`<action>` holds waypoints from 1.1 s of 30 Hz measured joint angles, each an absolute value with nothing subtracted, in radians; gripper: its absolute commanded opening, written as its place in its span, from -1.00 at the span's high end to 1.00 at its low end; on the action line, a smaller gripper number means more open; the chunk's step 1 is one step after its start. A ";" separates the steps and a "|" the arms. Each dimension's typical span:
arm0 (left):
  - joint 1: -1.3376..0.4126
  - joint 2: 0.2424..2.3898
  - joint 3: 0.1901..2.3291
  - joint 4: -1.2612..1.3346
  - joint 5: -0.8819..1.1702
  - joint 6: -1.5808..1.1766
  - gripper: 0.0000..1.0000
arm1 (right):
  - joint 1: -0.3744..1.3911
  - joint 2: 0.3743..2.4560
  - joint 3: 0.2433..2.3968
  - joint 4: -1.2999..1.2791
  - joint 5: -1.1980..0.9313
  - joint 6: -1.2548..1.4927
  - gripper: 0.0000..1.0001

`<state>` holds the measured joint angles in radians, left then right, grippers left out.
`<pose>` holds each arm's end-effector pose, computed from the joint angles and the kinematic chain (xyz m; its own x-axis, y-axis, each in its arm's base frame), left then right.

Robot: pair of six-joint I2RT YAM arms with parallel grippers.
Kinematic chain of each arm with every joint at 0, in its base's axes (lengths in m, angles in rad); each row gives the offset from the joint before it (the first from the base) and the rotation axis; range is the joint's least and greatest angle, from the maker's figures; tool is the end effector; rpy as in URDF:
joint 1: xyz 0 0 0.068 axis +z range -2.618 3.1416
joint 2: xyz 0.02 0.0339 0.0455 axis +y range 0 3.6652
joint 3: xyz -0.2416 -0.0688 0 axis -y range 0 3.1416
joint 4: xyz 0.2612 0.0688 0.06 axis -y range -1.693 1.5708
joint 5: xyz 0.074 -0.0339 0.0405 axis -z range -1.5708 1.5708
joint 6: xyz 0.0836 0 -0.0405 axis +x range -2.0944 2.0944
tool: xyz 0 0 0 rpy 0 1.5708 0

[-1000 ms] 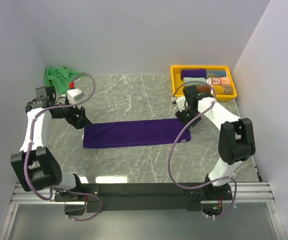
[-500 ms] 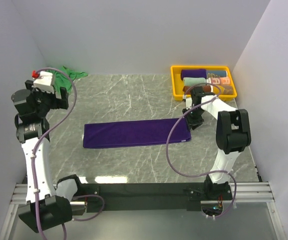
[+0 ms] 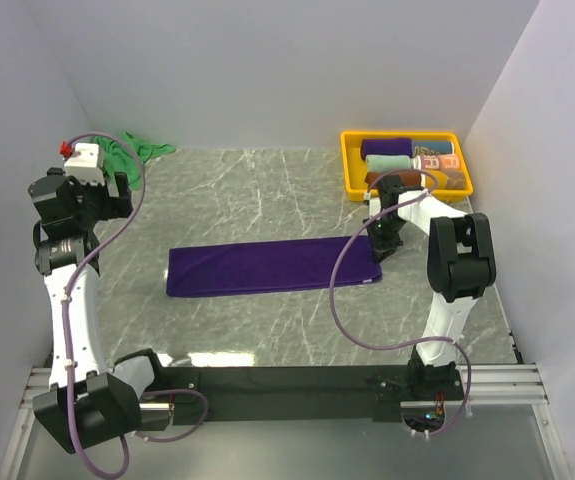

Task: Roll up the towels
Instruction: Fold the towel

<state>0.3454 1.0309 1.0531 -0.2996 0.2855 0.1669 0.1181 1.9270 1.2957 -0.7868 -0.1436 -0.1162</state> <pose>0.2940 0.0807 0.3443 -0.2657 0.0738 -0.9612 -0.0262 0.9961 0.0837 0.3703 0.0560 0.0793 -0.9588 -0.2293 -0.1675 -0.2511 0.9601 0.1229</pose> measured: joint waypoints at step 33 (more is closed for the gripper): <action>0.346 1.297 1.217 -0.568 0.316 -0.023 -0.99 | 0.353 1.790 1.372 -0.899 -0.307 -0.152 1.00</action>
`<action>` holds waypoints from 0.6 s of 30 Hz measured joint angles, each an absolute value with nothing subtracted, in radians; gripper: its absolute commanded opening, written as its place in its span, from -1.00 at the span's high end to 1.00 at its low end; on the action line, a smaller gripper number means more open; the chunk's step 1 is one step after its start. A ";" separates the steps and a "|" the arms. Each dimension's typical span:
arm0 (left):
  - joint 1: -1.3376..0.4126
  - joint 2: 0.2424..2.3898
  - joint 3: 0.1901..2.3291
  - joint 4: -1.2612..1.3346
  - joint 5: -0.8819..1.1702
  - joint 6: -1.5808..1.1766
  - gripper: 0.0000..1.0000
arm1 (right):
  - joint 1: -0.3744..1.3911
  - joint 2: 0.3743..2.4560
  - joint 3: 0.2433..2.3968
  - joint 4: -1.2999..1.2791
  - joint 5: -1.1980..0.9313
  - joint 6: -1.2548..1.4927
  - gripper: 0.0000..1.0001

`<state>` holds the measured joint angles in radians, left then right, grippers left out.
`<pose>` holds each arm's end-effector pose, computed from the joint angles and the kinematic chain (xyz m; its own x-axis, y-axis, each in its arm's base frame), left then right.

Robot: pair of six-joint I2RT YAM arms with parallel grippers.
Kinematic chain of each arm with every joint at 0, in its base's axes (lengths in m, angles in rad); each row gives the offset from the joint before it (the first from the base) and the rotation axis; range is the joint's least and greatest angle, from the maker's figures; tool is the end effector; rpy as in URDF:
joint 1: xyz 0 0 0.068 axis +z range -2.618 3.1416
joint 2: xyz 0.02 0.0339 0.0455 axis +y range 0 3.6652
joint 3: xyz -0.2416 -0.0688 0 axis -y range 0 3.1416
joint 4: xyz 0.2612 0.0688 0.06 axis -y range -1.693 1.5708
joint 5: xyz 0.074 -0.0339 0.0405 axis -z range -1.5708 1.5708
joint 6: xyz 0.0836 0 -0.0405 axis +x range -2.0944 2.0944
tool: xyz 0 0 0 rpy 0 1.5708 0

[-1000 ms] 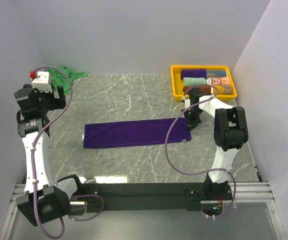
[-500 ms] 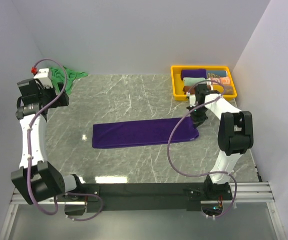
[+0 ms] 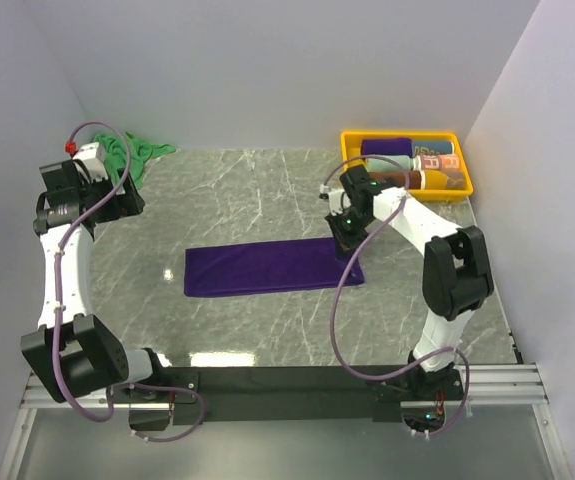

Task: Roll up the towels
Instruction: Fold the towel

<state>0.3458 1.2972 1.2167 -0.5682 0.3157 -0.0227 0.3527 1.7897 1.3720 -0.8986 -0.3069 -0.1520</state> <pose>0.3307 0.0916 0.2922 -0.5662 -0.2269 -0.7924 -0.1023 0.9733 -0.2056 0.3425 0.1530 0.1495 -0.8371 -0.4619 -0.2931 -0.5336 0.8077 0.2509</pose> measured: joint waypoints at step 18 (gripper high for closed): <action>0.346 1.255 1.186 -0.618 0.265 -0.028 -0.99 | 0.458 2.040 1.611 -0.896 -0.524 -0.049 1.00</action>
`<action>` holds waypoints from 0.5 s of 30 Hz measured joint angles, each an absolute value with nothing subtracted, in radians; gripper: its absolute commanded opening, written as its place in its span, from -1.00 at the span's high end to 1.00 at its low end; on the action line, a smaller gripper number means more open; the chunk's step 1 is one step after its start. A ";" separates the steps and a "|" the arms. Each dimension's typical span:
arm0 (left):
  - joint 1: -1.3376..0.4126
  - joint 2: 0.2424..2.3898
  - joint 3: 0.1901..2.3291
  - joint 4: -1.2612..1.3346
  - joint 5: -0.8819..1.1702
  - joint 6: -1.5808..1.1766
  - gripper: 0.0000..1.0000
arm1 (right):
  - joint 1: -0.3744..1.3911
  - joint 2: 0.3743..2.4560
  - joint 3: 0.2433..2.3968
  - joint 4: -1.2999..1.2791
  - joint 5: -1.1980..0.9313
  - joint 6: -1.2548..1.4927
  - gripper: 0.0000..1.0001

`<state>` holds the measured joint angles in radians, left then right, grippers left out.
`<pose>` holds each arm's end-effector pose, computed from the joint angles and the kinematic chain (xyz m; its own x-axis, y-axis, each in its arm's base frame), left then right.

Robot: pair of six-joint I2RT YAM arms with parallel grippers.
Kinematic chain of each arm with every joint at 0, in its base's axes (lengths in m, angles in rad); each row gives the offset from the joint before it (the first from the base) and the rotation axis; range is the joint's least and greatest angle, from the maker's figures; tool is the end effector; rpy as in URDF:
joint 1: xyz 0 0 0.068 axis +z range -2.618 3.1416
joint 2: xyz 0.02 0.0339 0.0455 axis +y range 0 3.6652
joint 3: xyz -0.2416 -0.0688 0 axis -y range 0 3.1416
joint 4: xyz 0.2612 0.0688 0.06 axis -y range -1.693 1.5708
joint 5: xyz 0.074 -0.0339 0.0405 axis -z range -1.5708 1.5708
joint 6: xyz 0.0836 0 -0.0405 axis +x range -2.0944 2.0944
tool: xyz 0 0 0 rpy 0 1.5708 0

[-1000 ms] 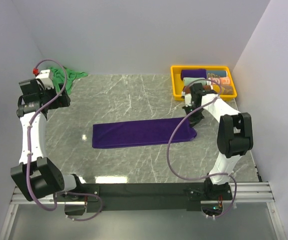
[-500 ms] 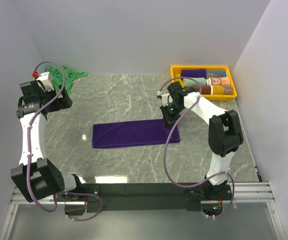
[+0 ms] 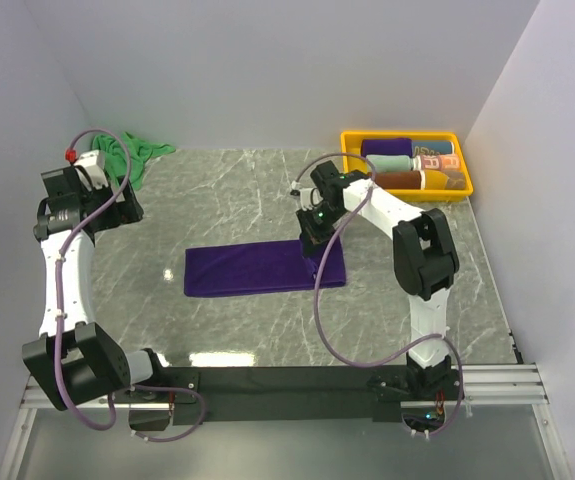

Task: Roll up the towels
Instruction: Fold the towel

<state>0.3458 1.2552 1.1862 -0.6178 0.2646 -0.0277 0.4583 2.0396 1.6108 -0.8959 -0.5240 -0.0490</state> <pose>0.3173 0.0911 0.2869 -0.5925 -0.2419 -0.7684 -0.1534 0.9703 -0.1872 0.3647 0.2266 0.1330 -0.8446 -0.4640 -0.2671 -0.5344 0.7007 0.4728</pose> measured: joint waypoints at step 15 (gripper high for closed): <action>0.346 1.269 1.176 -0.619 0.257 -0.027 -0.99 | 0.530 2.125 1.710 -0.911 -0.595 -0.015 1.00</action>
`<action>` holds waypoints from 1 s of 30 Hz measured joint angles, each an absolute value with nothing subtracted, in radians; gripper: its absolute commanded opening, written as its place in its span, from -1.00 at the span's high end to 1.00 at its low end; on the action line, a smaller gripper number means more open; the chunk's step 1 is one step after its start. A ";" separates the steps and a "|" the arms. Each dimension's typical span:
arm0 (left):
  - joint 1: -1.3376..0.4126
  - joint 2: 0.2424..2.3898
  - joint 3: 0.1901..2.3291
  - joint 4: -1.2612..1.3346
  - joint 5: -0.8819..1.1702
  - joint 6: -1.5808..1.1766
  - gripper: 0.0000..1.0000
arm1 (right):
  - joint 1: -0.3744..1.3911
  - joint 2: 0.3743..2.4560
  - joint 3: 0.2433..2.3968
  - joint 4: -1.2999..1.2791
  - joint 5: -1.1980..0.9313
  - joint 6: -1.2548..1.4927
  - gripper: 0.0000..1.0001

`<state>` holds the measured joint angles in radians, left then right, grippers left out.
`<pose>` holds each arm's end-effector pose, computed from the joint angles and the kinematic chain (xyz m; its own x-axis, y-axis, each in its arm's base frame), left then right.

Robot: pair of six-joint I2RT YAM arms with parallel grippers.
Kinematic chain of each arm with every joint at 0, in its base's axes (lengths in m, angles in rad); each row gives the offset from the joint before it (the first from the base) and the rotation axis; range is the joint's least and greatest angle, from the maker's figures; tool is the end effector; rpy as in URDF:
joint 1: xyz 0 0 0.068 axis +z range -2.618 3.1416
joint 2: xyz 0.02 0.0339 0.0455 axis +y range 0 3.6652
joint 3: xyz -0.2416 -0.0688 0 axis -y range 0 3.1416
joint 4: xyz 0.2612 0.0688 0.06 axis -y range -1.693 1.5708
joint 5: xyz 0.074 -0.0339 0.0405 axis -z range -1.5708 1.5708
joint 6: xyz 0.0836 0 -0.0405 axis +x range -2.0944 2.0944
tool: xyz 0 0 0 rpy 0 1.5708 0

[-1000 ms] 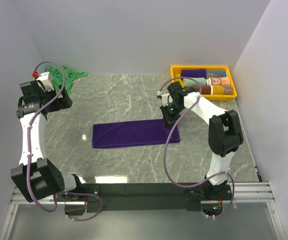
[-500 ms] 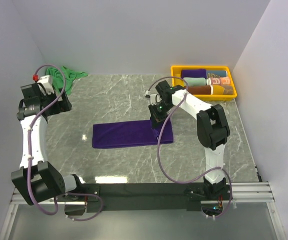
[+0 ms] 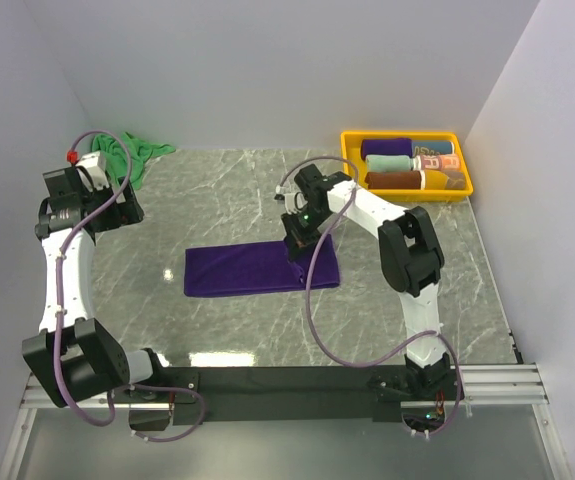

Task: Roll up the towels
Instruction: Fold the towel

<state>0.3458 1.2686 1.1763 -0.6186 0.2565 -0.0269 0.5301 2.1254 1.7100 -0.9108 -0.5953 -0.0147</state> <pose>0.3187 0.0923 0.2788 -0.6097 -0.2473 -0.7530 -0.1635 0.9689 -0.1859 0.3603 0.2655 0.1294 -0.8291 -0.5000 -0.2501 -0.5480 0.6384 0.5404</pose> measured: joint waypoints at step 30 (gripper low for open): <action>0.324 1.284 1.076 -0.668 0.369 0.046 -0.26 | 0.495 2.161 1.872 -1.004 -0.663 -0.089 0.28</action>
